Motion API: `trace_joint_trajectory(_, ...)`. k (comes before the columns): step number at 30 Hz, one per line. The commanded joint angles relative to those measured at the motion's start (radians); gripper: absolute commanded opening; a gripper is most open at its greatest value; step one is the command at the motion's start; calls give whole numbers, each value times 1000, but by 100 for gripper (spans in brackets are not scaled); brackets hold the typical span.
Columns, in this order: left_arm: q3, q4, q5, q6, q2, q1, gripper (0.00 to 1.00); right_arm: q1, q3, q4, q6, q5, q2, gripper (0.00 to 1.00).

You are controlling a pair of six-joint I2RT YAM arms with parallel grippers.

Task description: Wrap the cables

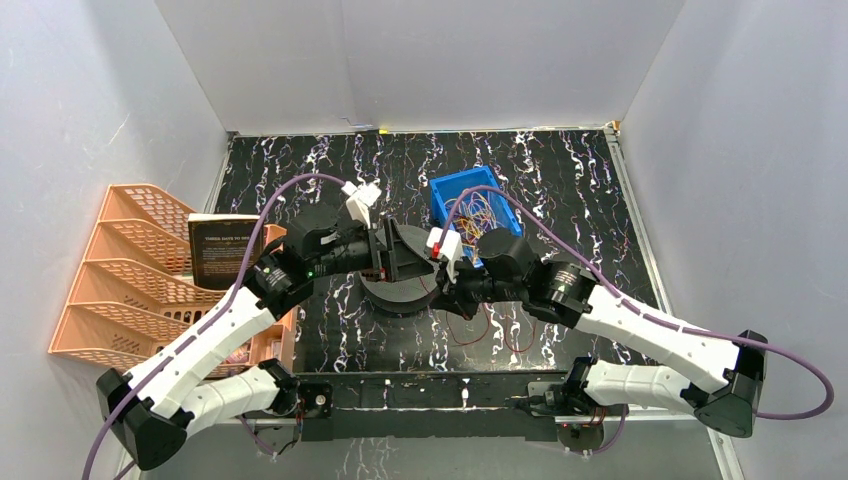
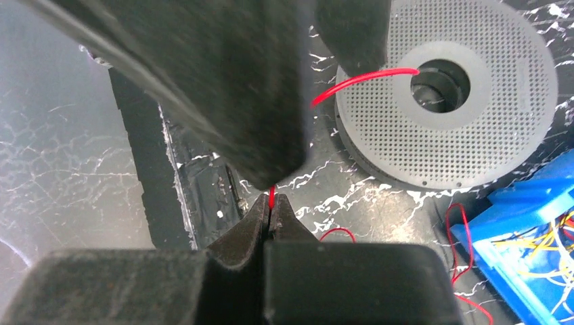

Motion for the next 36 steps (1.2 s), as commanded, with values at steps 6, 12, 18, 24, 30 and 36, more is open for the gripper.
trace_joint_trajectory(6, -10, 16, 54, -27, 11, -5, 68, 25, 0, 126, -71, 33, -25, 0)
trace_joint_trajectory(12, -2, 22, 89, -28, 42, -6, 39, 30, -5, 138, -79, 60, -34, 0)
trace_joint_trajectory(18, 0, 18, 93, -22, 45, -6, 6, 30, -26, 154, -79, 75, -54, 0)
trace_joint_trajectory(24, 17, 18, 88, -41, 39, -4, 0, 30, -94, 199, -65, 103, -135, 9)
trace_joint_trajectory(30, 13, 76, 91, -109, 18, -6, 0, 30, -185, 255, -94, 134, -243, 49)
trace_joint_trajectory(36, 17, 100, 92, -138, 1, -5, 0, 30, -277, 352, -173, 96, -344, 68)
